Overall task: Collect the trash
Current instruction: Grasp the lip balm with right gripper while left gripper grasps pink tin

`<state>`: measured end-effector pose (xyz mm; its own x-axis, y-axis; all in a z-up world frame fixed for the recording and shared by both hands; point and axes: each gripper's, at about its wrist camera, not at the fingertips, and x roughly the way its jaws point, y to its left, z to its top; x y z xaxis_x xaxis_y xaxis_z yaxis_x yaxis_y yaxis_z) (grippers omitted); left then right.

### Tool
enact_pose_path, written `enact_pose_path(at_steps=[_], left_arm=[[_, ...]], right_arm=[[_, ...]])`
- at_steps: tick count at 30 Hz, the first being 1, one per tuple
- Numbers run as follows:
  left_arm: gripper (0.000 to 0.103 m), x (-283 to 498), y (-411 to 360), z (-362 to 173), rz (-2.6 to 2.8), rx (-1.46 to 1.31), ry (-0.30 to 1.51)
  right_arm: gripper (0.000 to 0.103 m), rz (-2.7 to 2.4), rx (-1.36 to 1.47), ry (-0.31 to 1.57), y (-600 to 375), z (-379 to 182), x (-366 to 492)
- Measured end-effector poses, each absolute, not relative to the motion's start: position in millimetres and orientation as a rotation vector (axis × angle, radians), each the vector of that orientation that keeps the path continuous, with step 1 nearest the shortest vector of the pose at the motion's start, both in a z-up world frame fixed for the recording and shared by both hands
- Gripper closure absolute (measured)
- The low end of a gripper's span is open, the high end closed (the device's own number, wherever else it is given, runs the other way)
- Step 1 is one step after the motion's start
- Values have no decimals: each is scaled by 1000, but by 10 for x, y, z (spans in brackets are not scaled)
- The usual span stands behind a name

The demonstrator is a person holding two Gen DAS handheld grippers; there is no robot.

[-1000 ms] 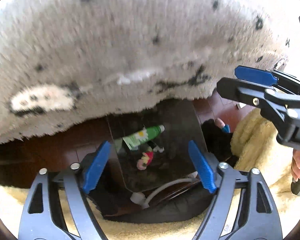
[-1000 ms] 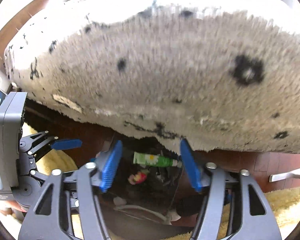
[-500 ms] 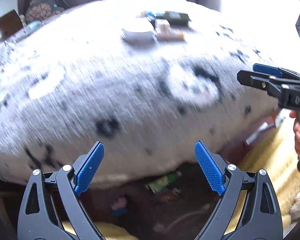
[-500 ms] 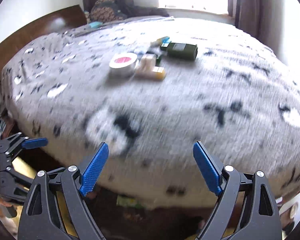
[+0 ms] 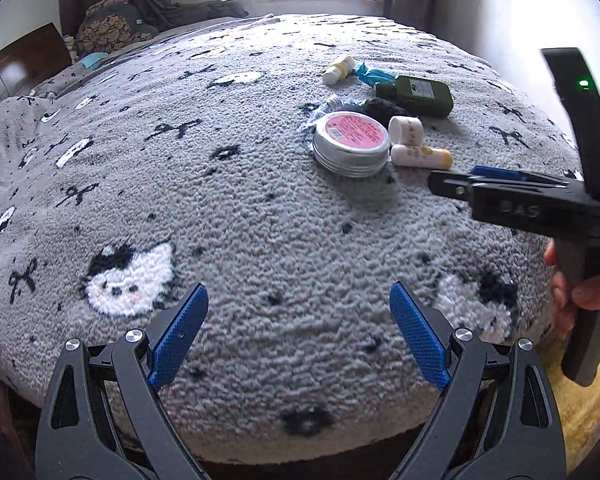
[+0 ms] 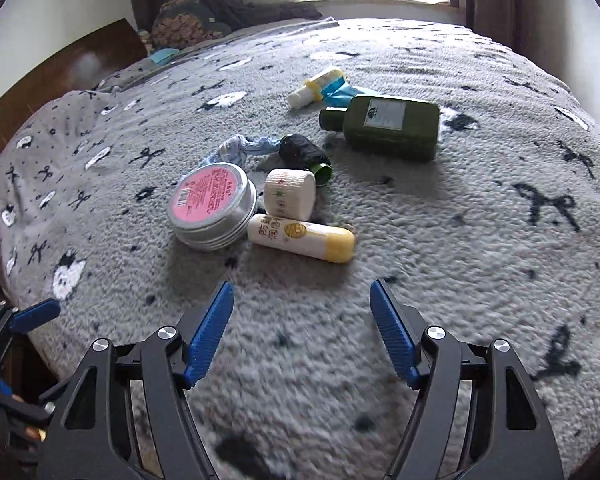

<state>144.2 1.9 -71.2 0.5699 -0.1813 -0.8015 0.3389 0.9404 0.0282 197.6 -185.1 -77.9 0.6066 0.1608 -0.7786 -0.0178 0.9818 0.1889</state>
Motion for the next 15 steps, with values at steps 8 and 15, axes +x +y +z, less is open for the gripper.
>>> enact_pose_path(at_steps=[8,15], left_arm=[[16,1576,-29,-762,-320,194,918],[16,1708,-93,-806,-324,183,923]], right_arm=[[31,50,186,930,-1762,-902,2300],[34,29,160,921,-1716,-928,2434]])
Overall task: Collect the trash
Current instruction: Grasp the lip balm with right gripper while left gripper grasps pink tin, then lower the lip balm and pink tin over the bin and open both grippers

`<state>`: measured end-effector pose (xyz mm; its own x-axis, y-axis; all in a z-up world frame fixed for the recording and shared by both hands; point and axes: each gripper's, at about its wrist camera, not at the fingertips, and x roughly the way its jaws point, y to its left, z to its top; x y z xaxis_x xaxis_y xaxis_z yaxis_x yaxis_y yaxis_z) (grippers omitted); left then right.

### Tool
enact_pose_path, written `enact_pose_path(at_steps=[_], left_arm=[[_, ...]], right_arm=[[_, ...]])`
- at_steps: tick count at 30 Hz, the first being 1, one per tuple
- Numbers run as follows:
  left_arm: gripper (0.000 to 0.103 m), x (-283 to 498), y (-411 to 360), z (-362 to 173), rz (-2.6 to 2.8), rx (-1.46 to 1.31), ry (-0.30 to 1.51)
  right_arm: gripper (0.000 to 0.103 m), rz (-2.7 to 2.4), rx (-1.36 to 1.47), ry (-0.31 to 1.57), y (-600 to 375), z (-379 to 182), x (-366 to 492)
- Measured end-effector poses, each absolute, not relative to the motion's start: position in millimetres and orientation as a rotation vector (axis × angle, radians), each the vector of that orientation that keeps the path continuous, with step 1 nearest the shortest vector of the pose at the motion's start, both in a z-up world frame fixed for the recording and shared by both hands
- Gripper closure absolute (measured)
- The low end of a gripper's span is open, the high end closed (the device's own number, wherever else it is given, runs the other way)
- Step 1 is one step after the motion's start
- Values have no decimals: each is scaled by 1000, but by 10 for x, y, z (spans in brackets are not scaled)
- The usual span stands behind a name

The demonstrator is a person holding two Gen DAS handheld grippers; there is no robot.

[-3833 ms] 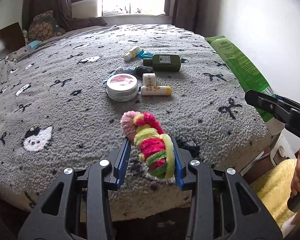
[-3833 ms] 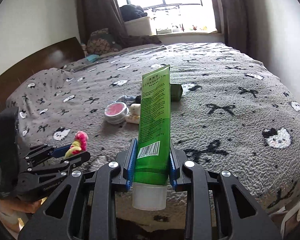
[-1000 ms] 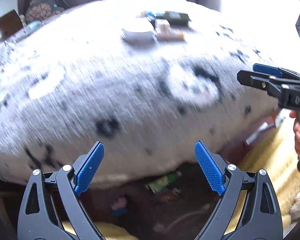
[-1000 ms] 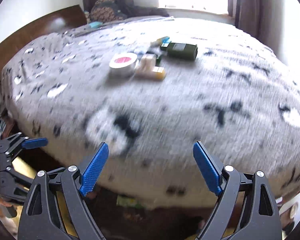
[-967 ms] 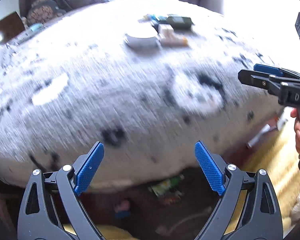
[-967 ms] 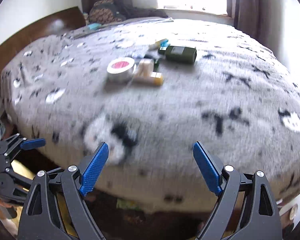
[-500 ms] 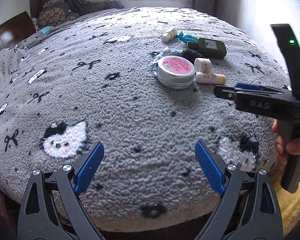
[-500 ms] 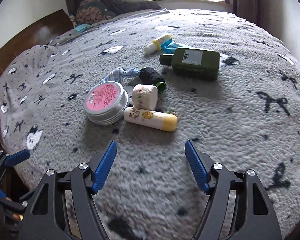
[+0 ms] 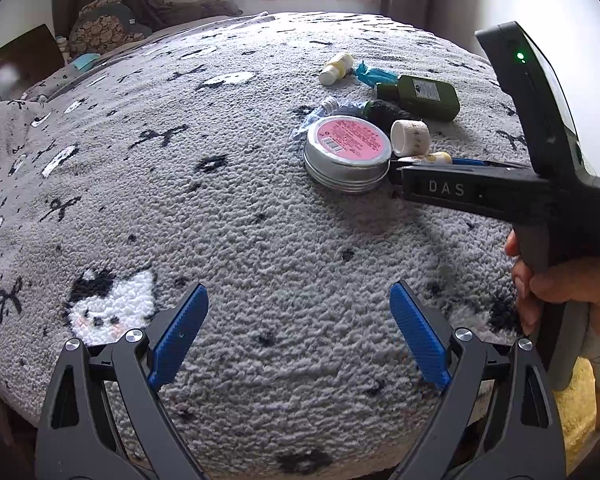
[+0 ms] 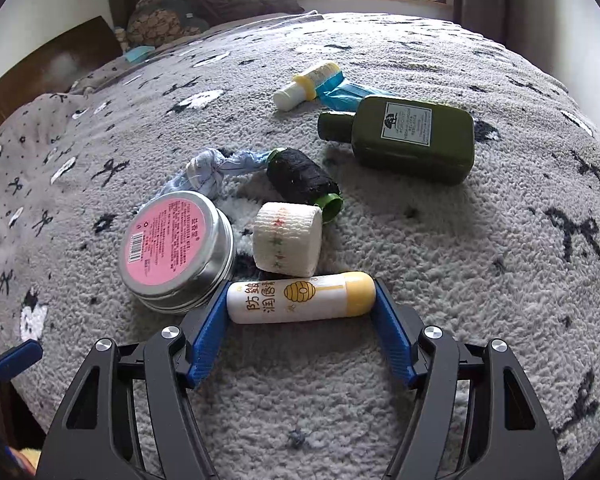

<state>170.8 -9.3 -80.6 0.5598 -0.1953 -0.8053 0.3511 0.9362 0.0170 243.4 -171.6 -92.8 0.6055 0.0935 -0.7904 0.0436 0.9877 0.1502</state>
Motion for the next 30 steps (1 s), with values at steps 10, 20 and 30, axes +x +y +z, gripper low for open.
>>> enact_pose_path(at_steps=[10,20,30], left_arm=[[17,2107,-393,-916,-336,147,917],[23,2538,-689,-972,-323,66,899],[36,2654,-771,-996,-290,85,935]], right_arm=[[34,12,149,868,-2082,-744,2221],[34,12,145,840,-2424,-663,1881],[34,35,146,808,-2483,-558,1673]])
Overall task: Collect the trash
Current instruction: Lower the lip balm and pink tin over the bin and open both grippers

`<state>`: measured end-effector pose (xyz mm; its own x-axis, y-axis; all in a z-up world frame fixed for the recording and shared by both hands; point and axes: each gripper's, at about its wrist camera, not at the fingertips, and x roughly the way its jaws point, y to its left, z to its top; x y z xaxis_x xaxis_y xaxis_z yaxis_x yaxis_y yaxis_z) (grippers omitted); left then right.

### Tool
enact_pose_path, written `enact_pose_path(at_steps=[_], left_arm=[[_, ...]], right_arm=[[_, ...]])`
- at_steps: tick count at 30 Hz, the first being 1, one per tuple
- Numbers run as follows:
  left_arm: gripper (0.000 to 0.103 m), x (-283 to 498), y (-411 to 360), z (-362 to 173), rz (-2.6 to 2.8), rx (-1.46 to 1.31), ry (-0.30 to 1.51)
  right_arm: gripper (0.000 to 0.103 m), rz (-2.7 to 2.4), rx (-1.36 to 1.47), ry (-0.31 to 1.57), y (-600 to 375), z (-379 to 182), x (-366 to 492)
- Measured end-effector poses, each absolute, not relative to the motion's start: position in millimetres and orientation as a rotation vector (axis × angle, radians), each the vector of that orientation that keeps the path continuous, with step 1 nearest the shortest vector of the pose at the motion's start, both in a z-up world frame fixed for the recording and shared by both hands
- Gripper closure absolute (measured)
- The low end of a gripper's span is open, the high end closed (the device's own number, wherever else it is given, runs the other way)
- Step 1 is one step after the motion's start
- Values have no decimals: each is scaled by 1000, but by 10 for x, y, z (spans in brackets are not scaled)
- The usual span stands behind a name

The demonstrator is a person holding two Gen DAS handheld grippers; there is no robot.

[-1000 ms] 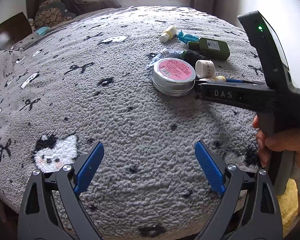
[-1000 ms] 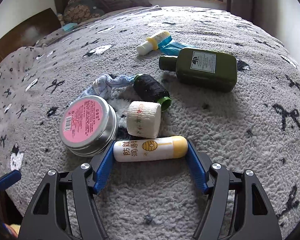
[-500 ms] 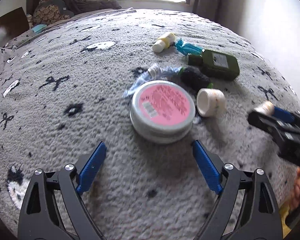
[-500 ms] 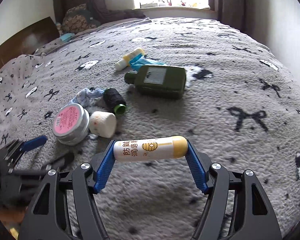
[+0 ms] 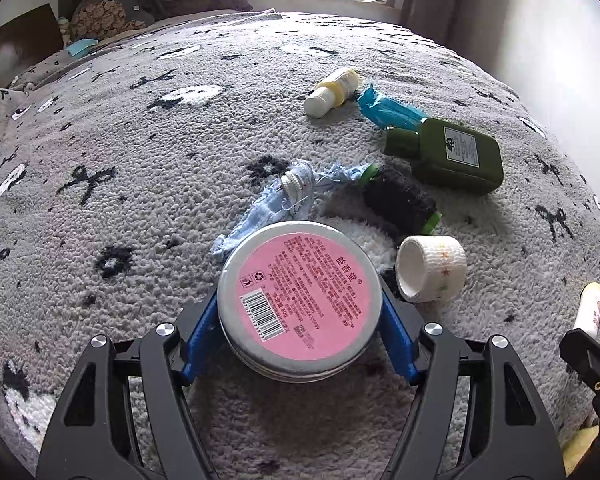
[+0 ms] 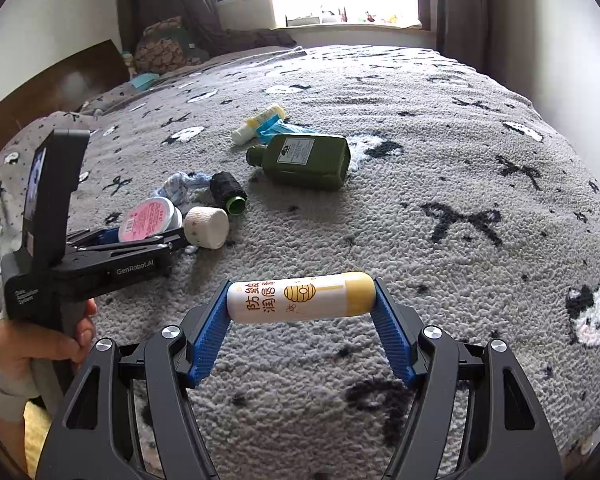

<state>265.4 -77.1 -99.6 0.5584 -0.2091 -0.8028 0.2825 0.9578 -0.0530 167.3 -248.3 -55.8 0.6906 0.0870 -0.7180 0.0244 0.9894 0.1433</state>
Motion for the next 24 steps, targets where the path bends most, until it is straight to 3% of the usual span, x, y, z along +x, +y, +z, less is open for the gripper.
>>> enact_pose_path(at_steps=[18,24], left_arm=[[36,1171,-481,-680,-376,165,834],[36,498,-288,-803,-392,163,831]], right_arm=[[34,149,77,788,-2160,-416,843],[34,194,92,749,-2096,-430,367]])
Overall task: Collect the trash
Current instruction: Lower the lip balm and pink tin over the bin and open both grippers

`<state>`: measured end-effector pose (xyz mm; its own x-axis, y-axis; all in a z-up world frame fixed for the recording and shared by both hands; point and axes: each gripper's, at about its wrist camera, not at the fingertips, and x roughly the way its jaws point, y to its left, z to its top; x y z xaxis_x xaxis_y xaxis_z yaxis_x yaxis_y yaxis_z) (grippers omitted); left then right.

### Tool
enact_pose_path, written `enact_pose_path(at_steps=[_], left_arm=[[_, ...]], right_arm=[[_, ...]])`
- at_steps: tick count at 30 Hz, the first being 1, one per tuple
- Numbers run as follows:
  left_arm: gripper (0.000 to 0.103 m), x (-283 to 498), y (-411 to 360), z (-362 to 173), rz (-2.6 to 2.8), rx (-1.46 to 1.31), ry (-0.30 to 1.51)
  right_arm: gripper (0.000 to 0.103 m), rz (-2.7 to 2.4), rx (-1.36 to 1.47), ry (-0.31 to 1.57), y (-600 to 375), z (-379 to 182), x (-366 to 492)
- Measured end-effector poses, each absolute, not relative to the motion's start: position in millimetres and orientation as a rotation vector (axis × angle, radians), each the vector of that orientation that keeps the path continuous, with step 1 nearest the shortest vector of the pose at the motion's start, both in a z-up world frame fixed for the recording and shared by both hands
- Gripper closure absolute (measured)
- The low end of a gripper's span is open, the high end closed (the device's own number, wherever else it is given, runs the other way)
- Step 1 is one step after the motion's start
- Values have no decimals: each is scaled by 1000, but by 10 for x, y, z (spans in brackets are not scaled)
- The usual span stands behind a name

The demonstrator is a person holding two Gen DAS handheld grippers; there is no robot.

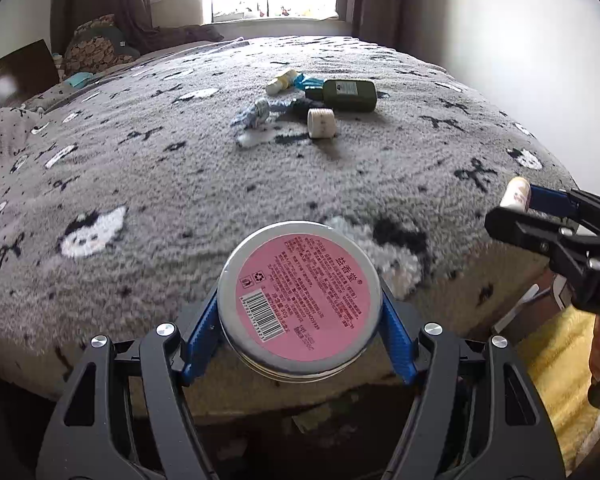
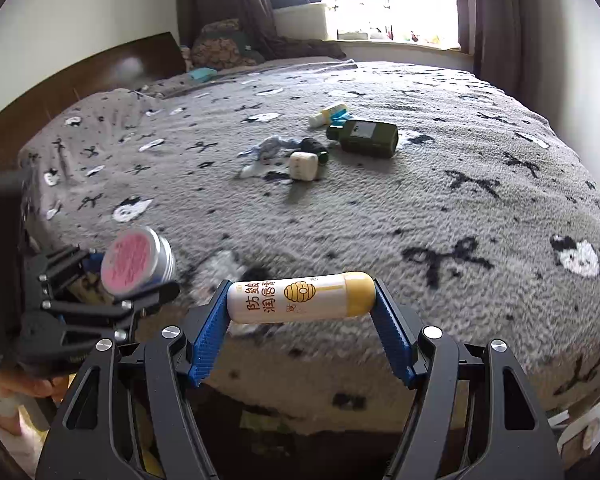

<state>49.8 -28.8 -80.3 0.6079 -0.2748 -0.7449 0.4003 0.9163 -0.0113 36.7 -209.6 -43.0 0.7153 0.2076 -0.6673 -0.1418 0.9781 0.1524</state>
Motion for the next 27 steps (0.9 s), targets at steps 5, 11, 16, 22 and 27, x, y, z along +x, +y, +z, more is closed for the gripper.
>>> enact_pose_path(at_steps=[5,11,16,22,27], left_arm=[[36,67,-162,-1181,-387,139,912],[36,-146,-97,-1709,-392,135,1050],[36,-149,-108,-2035,-427,108,1159],[36,-118,-113,-2387,-434,106,1278],[36,-92,-103,-2603,-449,81,1356]], right_arm=[[34,196,117,783,-2021,-664,99],[34,215,171,892,-1878,-1095,-99],[34,238,179,1007,-1698,-1499,-148],[34,256,204,1127,-1604,-1847,-94],[34,264,226,1181,-1608,-2005,-96]])
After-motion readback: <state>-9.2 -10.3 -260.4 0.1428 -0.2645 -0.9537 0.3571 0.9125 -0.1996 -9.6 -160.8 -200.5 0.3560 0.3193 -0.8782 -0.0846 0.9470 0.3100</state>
